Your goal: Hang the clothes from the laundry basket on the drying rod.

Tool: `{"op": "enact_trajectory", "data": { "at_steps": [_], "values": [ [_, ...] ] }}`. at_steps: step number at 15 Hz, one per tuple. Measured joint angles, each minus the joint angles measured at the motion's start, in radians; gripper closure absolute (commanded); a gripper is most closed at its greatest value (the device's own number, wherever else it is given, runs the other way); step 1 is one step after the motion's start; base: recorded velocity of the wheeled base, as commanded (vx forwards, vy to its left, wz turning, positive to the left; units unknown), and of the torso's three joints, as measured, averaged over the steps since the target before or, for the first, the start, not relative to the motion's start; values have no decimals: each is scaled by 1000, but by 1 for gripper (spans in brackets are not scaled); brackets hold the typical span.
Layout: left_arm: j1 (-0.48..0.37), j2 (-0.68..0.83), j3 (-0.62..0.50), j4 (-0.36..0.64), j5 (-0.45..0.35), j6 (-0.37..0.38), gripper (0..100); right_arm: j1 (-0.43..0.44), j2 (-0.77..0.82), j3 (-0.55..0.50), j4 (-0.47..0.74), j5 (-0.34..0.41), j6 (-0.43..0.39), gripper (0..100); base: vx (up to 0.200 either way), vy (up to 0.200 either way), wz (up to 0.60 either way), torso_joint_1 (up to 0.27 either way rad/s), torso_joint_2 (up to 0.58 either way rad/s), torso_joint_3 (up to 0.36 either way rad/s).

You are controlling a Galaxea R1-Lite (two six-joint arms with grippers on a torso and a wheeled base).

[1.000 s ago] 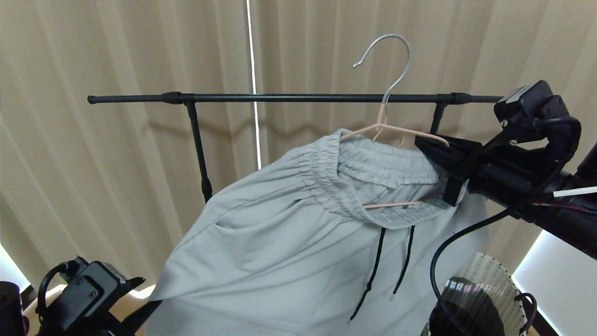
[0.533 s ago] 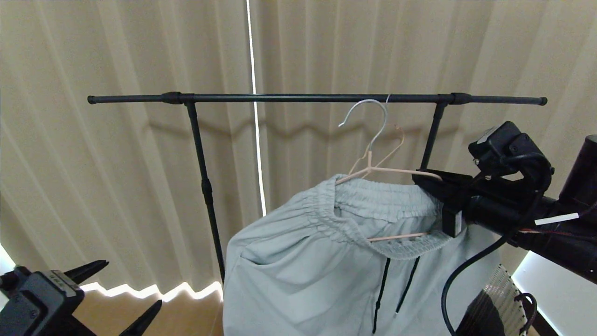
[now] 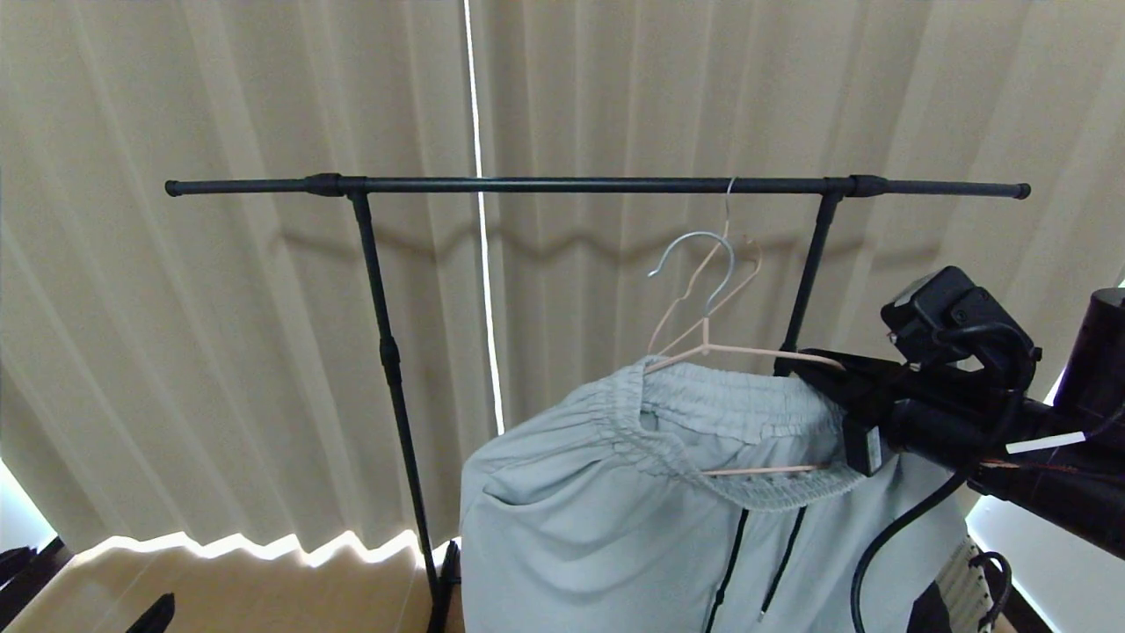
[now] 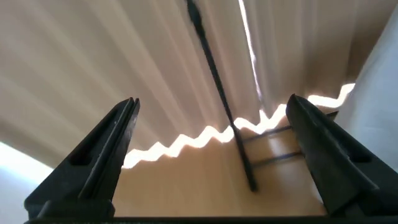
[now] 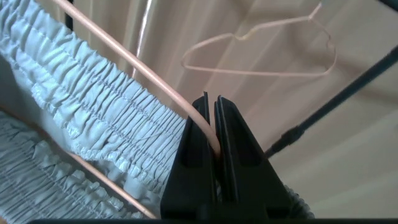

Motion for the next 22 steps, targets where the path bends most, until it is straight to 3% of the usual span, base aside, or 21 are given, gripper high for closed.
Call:
{"op": "enact_trajectory", "data": {
  "at_steps": [3,5,6,8,10,11,13,14,17,22],
  "values": [
    [18,-206,-113,407,1,-125,0,-30,1,1,2,0,0,100,0,0,0,0,0,0],
    [23,-332,-158,543,0,-178,0,-35,1,2,3,-3,0,100,0,0,0,0,0,0],
    [24,-383,-165,563,0,-200,0,-37,1,2,3,-13,0,100,0,0,0,0,0,0],
    [25,-448,-143,567,-2,-271,0,-38,-2,9,-3,-59,1,100,0,0,0,0,0,0],
    [26,-477,-96,536,-6,-280,0,-38,-19,29,-1,-83,2,100,0,0,0,0,0,0],
    [27,-485,-47,474,-7,-272,0,-40,-33,40,1,-86,1,100,0,0,0,0,0,0],
    [27,-494,57,259,-14,-224,0,-58,-60,57,4,-87,0,100,0,0,0,0,0,0],
    [27,-496,95,216,-28,-198,0,-65,-73,64,4,-88,0,100,0,0,0,0,0,0],
    [27,-500,126,211,-56,-189,0,-71,-92,71,3,-86,1,100,0,0,0,0,0,0],
    [27,-501,136,212,-167,-191,0,-73,-95,69,0,-87,2,100,40,0,0,-1,0,1]
  ]
}}
